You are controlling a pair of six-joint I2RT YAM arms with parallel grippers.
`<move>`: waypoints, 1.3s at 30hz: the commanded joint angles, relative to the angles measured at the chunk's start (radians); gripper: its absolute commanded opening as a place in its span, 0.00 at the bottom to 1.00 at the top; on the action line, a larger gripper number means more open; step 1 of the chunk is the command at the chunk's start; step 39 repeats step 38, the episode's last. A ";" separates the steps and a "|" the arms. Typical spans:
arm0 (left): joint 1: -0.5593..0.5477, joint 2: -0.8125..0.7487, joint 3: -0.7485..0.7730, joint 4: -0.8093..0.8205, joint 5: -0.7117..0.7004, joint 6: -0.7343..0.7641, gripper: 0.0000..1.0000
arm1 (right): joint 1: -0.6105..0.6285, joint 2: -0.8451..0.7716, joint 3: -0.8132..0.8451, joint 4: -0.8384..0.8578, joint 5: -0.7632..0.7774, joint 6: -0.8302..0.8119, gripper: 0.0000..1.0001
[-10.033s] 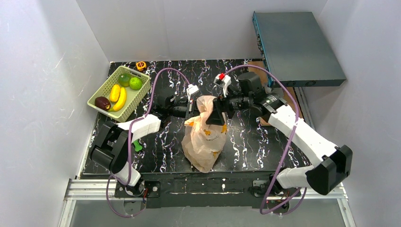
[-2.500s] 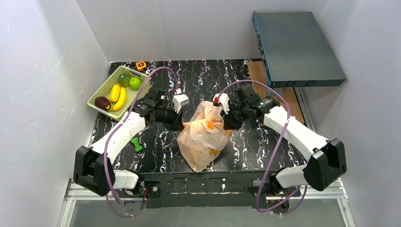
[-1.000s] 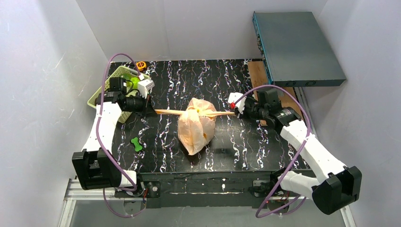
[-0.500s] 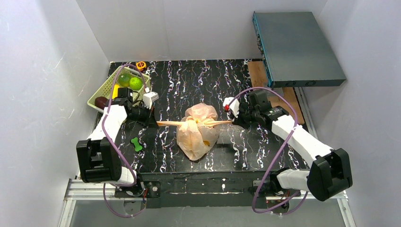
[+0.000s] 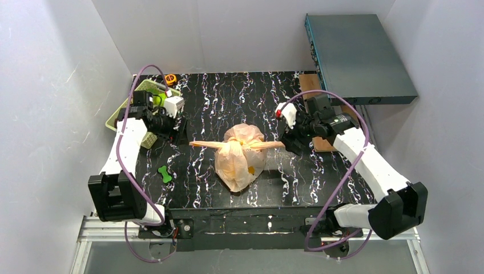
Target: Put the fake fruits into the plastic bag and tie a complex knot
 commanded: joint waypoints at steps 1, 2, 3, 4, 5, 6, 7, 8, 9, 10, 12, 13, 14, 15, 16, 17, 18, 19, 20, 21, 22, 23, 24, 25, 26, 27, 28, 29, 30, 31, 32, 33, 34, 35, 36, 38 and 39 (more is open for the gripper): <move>-0.004 -0.060 0.109 -0.119 0.006 -0.008 0.95 | 0.015 -0.067 0.140 -0.086 -0.067 0.070 0.98; -0.003 -0.065 0.136 -0.139 -0.001 -0.009 0.98 | 0.016 -0.074 0.168 -0.097 -0.083 0.087 0.98; -0.004 -0.067 0.168 -0.162 -0.004 -0.010 0.98 | 0.017 -0.081 0.199 -0.103 -0.096 0.108 0.98; -0.004 -0.065 0.208 -0.193 -0.002 -0.011 0.98 | 0.017 -0.088 0.229 -0.111 -0.110 0.130 0.98; -0.005 -0.058 0.253 -0.226 0.002 -0.015 0.98 | 0.017 -0.094 0.261 -0.114 -0.122 0.155 0.99; -0.004 -0.048 0.305 -0.268 0.008 -0.021 0.98 | 0.017 -0.100 0.294 -0.116 -0.130 0.185 0.98; -0.003 -0.033 0.388 -0.324 0.009 -0.038 0.98 | 0.016 -0.106 0.335 -0.114 -0.134 0.217 0.98; -0.003 -0.010 0.461 -0.369 0.006 -0.056 0.98 | 0.017 -0.113 0.366 -0.106 -0.133 0.252 0.98; -0.003 0.018 0.529 -0.415 0.001 -0.074 0.98 | 0.016 -0.120 0.393 -0.096 -0.120 0.294 0.98; -0.004 0.045 0.601 -0.463 0.000 -0.088 0.98 | 0.015 -0.129 0.416 -0.090 -0.102 0.330 0.98; -0.005 0.092 0.718 -0.521 -0.039 -0.157 0.98 | 0.005 -0.152 0.453 -0.077 -0.062 0.406 0.98; -0.003 0.108 0.759 -0.540 -0.070 -0.197 0.98 | -0.003 -0.166 0.464 -0.078 -0.049 0.441 0.98; -0.004 0.117 0.792 -0.553 -0.106 -0.239 0.98 | -0.012 -0.183 0.470 -0.080 -0.038 0.475 0.98; -0.004 0.119 0.802 -0.558 -0.144 -0.288 0.98 | -0.022 -0.200 0.468 -0.085 -0.029 0.504 0.98; -0.004 0.116 0.806 -0.564 -0.184 -0.326 0.98 | -0.029 -0.222 0.462 -0.094 -0.019 0.530 0.99; -0.004 0.111 0.803 -0.575 -0.209 -0.348 0.98 | -0.032 -0.243 0.448 -0.102 -0.008 0.550 0.98; -0.003 0.100 0.789 -0.581 -0.227 -0.359 0.98 | -0.035 -0.271 0.427 -0.107 0.007 0.571 0.98; -0.004 0.080 0.761 -0.572 -0.239 -0.366 0.98 | -0.037 -0.302 0.396 -0.109 0.024 0.587 0.98; -0.004 0.054 0.717 -0.549 -0.251 -0.378 0.98 | -0.039 -0.333 0.365 -0.113 0.041 0.601 0.98; -0.004 0.022 0.673 -0.527 -0.255 -0.390 0.98 | -0.039 -0.378 0.328 -0.116 0.058 0.615 0.98; -0.004 -0.010 0.630 -0.504 -0.259 -0.405 0.98 | -0.039 -0.412 0.294 -0.118 0.074 0.628 0.98; -0.004 -0.038 0.588 -0.484 -0.258 -0.417 0.98 | -0.039 -0.443 0.266 -0.121 0.090 0.632 0.98; -0.005 -0.063 0.550 -0.472 -0.247 -0.422 0.98 | -0.039 -0.473 0.239 -0.125 0.108 0.656 0.98; -0.004 -0.083 0.518 -0.464 -0.240 -0.427 0.98 | -0.039 -0.499 0.220 -0.131 0.131 0.668 0.98; -0.003 -0.100 0.493 -0.457 -0.237 -0.429 0.98 | -0.040 -0.521 0.204 -0.139 0.155 0.674 0.98; -0.004 -0.114 0.476 -0.452 -0.243 -0.429 0.98 | -0.050 -0.539 0.194 -0.147 0.157 0.671 0.98; -0.004 -0.126 0.459 -0.445 -0.251 -0.430 0.98 | -0.068 -0.553 0.185 -0.151 0.162 0.668 0.98; -0.004 -0.136 0.452 -0.443 -0.256 -0.427 0.98 | -0.083 -0.561 0.181 -0.154 0.170 0.663 0.99; -0.003 -0.141 0.448 -0.442 -0.258 -0.422 0.98 | -0.094 -0.566 0.180 -0.155 0.176 0.657 0.98; -0.004 -0.147 0.443 -0.440 -0.258 -0.418 0.98 | -0.104 -0.571 0.178 -0.156 0.179 0.652 0.98; -0.004 -0.151 0.439 -0.439 -0.257 -0.414 0.98 | -0.113 -0.574 0.176 -0.154 0.178 0.651 0.98; -0.004 -0.156 0.437 -0.437 -0.257 -0.412 0.98 | -0.124 -0.577 0.174 -0.153 0.174 0.650 0.98; -0.004 -0.162 0.432 -0.433 -0.259 -0.411 0.98 | -0.135 -0.579 0.168 -0.150 0.167 0.650 0.99; -0.004 -0.170 0.428 -0.426 -0.263 -0.411 0.98 | -0.144 -0.580 0.165 -0.148 0.162 0.648 0.98; -0.004 -0.175 0.427 -0.427 -0.268 -0.410 0.98 | -0.153 -0.581 0.163 -0.148 0.158 0.647 0.98; -0.003 -0.186 0.432 -0.430 -0.282 -0.409 0.98 | -0.171 -0.582 0.160 -0.145 0.149 0.648 0.98; -0.003 -0.186 0.432 -0.430 -0.282 -0.409 0.98 | -0.171 -0.582 0.160 -0.145 0.149 0.648 0.98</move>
